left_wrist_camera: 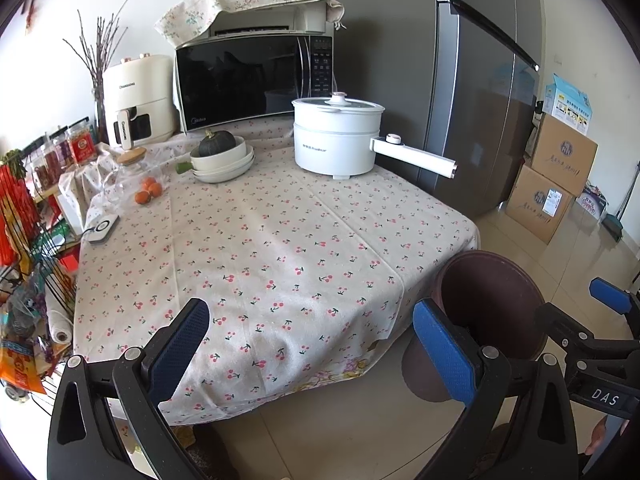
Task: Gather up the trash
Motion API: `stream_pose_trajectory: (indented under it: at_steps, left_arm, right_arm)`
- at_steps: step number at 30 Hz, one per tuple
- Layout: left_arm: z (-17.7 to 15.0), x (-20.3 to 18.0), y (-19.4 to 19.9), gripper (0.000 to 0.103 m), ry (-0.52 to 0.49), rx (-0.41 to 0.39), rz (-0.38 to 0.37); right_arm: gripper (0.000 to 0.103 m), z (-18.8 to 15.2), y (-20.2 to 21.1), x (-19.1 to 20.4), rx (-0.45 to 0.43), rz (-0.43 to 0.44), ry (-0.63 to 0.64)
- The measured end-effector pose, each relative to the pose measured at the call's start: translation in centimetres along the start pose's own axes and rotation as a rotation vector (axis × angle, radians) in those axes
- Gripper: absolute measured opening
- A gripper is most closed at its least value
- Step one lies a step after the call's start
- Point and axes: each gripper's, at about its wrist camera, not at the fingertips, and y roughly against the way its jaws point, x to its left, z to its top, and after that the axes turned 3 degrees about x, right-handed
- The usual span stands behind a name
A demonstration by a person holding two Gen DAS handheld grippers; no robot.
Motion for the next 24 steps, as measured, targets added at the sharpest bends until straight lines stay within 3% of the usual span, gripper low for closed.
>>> stream_pose_trajectory:
  at_steps: [24]
  left_arm:
    - [-0.19, -0.38, -0.17, 0.103, 0.004, 0.032, -0.022]
  right_arm:
    - [0.102, 0.04, 0.17, -0.53, -0.003, -0.007, -0.014]
